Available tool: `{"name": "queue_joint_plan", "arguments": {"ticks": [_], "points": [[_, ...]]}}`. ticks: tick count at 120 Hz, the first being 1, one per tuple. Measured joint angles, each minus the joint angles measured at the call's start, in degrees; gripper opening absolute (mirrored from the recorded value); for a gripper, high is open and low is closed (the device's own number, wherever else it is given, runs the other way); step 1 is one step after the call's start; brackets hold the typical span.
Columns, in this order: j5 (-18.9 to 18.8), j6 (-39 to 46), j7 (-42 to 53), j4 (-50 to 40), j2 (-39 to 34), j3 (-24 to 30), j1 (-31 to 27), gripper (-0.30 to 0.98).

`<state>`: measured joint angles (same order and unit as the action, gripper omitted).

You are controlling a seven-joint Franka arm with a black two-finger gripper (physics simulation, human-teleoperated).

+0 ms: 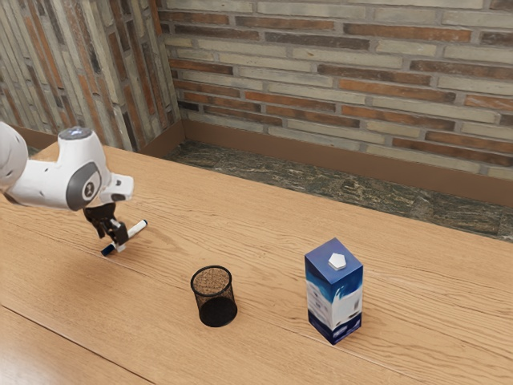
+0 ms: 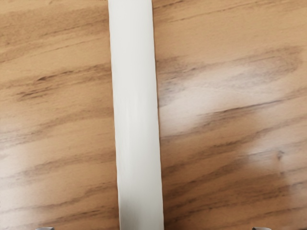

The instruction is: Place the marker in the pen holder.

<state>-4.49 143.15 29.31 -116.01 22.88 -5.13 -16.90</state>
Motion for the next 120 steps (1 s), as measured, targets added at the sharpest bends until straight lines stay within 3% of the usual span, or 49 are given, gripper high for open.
{"name": "queue_joint_plan", "arguments": {"ticks": [17, 36, 60, 100, 120], "points": [[1.6, 1.5, 2.5, -0.1, 0.5, 0.0, -0.4, 0.29], [2.7, 2.3, 4.7, -0.1, 1.1, 0.5, -1.2, 0.17], [5.1, 2.7, 6.7, 0.0, 1.7, 0.7, -1.3, 0.12], [8.0, 2.9, 8.9, 0.1, 1.8, 0.6, -1.9, 0.15], [8.5, 2.9, 9.3, 0.1, 1.9, 0.5, -1.9, 0.05]]}}
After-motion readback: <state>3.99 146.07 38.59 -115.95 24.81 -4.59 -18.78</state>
